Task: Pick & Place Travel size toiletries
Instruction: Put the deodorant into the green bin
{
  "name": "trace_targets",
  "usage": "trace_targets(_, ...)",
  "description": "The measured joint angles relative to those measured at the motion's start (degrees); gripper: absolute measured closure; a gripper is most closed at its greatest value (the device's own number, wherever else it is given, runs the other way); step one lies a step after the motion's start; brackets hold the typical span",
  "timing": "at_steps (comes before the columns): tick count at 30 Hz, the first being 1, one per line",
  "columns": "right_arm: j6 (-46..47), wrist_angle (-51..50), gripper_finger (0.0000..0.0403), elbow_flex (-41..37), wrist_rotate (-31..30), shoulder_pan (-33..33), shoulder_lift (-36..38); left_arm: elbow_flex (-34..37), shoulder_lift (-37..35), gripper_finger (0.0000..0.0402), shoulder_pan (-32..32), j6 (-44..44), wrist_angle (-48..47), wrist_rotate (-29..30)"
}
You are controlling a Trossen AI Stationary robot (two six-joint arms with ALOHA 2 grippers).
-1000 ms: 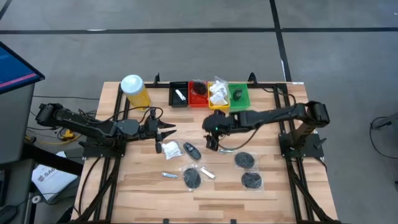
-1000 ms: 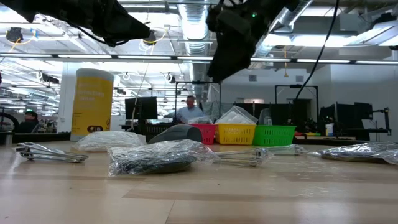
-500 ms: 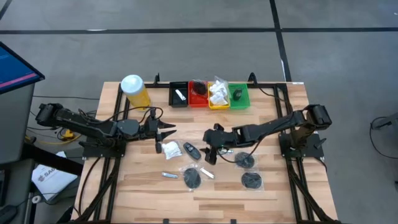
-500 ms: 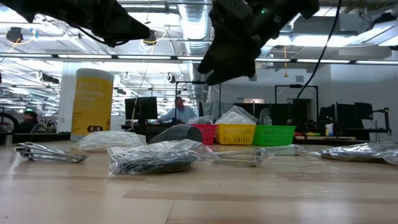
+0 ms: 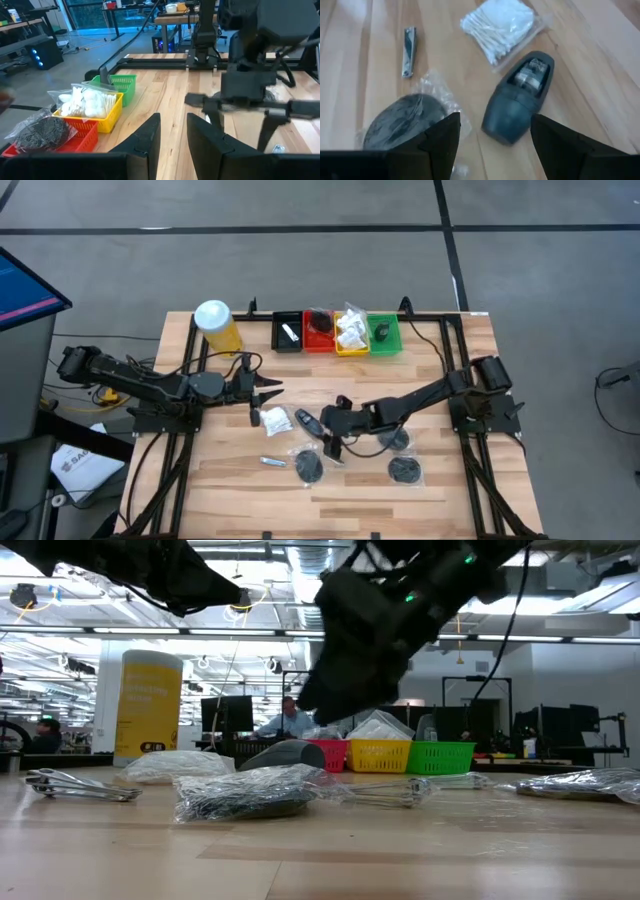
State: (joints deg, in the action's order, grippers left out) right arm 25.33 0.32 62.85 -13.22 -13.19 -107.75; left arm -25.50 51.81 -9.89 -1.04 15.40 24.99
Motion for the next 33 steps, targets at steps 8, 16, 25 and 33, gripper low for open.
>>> trace_targets(8,1.95,0.04,0.0172,0.52,-0.16,0.24,-3.01,0.00,0.00,0.0316,0.00,0.00,0.01,0.02)
trace_targets(16,4.70,2.56,0.0172,0.44,-1.24,0.63,-5.37,0.00,0.00,0.0316,0.00,0.00,0.06,0.02)
trace_targets(25,4.73,5.66,0.0173,0.60,-2.04,1.28,-6.90,0.00,0.00,0.0316,0.00,0.00,0.04,0.02)
trace_targets(33,4.74,5.81,0.0187,0.52,-2.30,1.37,-6.95,0.00,0.00,0.0316,0.00,0.00,0.06,0.02)
